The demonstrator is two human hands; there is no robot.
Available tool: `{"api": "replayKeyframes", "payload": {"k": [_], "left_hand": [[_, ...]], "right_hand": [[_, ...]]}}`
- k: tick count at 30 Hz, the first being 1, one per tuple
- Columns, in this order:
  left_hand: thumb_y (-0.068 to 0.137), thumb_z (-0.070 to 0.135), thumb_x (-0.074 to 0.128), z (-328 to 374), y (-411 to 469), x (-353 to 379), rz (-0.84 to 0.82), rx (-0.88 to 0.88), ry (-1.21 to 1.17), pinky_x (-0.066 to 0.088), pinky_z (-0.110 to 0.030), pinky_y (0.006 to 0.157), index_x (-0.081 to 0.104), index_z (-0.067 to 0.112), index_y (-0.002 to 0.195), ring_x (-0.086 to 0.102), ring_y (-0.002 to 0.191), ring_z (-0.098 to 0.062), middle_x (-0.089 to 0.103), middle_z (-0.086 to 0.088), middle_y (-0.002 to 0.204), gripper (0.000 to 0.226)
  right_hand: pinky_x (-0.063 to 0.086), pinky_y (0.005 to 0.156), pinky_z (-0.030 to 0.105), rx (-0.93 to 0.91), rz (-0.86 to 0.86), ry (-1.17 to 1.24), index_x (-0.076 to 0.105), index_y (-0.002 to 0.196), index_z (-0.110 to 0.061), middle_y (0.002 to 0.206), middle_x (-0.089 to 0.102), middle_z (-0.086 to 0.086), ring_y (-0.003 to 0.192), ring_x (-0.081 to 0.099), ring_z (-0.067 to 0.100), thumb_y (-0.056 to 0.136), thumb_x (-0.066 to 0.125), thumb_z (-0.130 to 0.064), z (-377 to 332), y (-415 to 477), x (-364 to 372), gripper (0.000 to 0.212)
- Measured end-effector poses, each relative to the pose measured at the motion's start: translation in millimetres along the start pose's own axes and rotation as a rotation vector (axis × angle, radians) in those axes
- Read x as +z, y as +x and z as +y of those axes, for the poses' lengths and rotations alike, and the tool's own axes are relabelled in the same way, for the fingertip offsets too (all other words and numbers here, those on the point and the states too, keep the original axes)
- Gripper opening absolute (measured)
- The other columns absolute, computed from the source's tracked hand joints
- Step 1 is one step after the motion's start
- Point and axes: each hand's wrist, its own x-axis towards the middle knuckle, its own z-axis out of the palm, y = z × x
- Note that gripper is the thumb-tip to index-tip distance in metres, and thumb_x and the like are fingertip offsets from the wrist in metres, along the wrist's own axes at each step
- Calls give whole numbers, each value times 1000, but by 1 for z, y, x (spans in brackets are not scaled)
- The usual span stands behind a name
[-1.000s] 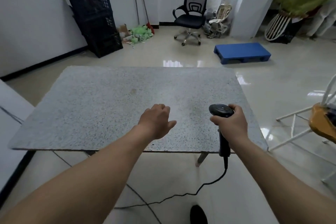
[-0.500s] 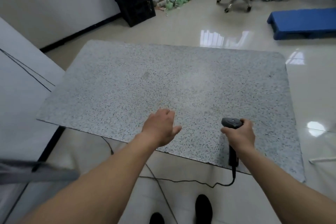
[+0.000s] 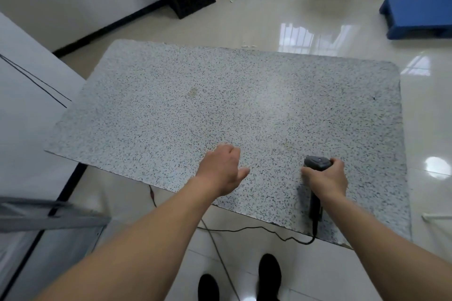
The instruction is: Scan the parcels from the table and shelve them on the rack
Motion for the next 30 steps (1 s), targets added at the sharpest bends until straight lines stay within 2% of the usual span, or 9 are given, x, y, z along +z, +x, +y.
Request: {"api": "replayKeyframes", "payload": {"k": [2,5,7,12,17,22,27,30], "left_hand": [[103,53,42,1,2,1,-2,-5,-2,34,-41,113,37,12,149,35,142,-24,38,-7,155,63],[102,54,44,2,2,1,0,-17,-24,35,-42,114,37,13,150,36,142,-24,38,-6,156,63],[101,55,44,2,2,1,6,-26,-36,36,-42,114,36,13,151,36,143,-24,36,-6,157,65],[100,56,45,1,-4,-2,24,-60,-51,41,-41,108,38,15,149,41,138,-25,40,-5,154,64],[101,55,45,-3,-20,-10,62,-76,-50,38,-41,111,36,13,151,37,142,-24,37,-5,156,65],[102,53,44,-15,-43,-16,99,-87,-63,35,-41,113,31,13,154,33,145,-23,33,-5,160,68],[101,54,45,-37,-73,-14,165,-109,-104,36,-43,115,33,12,153,34,145,-25,35,-6,159,67],[102,53,45,-52,-98,-12,188,-119,-129,35,-42,114,34,12,152,32,145,-24,35,-7,158,66]], "right_hand": [[50,94,44,-4,3,-1,35,149,-16,133,58,15,114,57,35,82,83,-27,0,3,0,83],[47,84,39,-10,-1,-6,35,148,-16,131,59,14,100,53,28,83,82,-27,1,5,0,80],[46,82,37,-14,-8,-17,35,148,-16,131,59,14,98,52,27,83,82,-27,2,6,-1,81],[48,89,41,-23,-26,-40,31,152,-16,138,56,16,115,57,35,83,83,-27,3,6,-6,88],[47,81,38,-33,-46,-82,27,154,-14,138,54,19,97,53,30,83,84,-26,1,0,-12,92],[49,90,45,-74,-40,-116,25,155,-14,137,54,20,109,57,38,82,84,-29,1,-16,-16,95],[47,87,46,-107,-13,-174,30,148,-9,129,56,22,115,57,43,81,83,-35,3,-41,-17,89],[48,87,46,-139,9,-200,35,141,-7,124,57,22,111,57,42,82,81,-39,4,-59,-18,81]]}}
